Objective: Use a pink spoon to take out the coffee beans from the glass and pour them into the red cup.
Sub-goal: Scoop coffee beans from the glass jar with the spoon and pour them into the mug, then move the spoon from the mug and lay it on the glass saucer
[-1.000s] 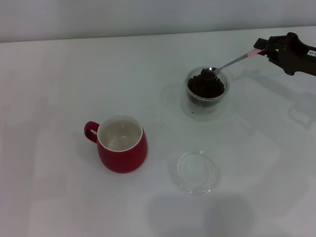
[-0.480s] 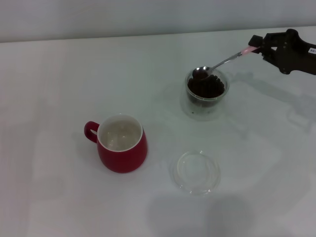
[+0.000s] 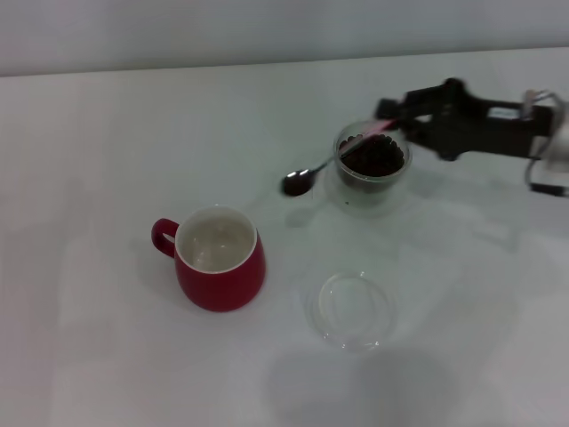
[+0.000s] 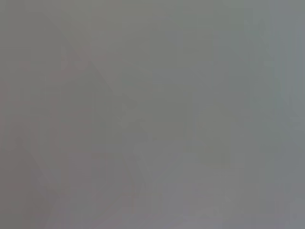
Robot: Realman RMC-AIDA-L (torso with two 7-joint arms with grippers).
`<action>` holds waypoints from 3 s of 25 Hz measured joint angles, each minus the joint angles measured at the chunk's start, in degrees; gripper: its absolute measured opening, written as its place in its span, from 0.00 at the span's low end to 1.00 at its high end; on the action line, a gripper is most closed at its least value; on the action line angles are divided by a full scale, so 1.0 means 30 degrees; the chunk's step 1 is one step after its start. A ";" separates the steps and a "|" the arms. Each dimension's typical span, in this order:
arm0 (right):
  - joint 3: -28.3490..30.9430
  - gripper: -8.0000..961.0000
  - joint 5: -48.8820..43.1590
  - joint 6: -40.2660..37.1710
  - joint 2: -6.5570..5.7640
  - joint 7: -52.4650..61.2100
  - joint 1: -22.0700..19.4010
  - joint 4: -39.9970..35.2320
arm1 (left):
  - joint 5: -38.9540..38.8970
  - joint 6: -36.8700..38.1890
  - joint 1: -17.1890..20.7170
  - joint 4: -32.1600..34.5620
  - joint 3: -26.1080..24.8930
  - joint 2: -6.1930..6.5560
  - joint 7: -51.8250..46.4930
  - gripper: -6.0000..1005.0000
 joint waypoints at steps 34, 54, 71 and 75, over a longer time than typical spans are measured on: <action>-0.5492 0.15 0.4378 0.1955 0.2432 -1.0096 0.0455 -0.1426 | 0.0133 -0.1069 0.0076 0.0030 -0.0052 -0.0031 0.0001 0.89; -0.6097 0.15 0.7673 -0.2862 0.1058 -1.3903 -0.1915 -0.1874 | 0.0030 -0.1193 -0.0109 -0.0126 -0.0144 0.0029 0.0001 0.89; -0.4618 0.15 0.4802 -0.2548 0.0634 -1.3146 -0.5785 -0.1500 | 0.0028 -0.1958 -0.0501 -0.0147 -0.0143 0.0058 0.0000 0.89; -0.4704 0.15 0.4065 -0.1285 0.0761 -1.3136 -0.5617 -0.1457 | 0.0028 -0.2008 -0.0608 -0.0146 -0.0143 0.0058 -0.0001 0.89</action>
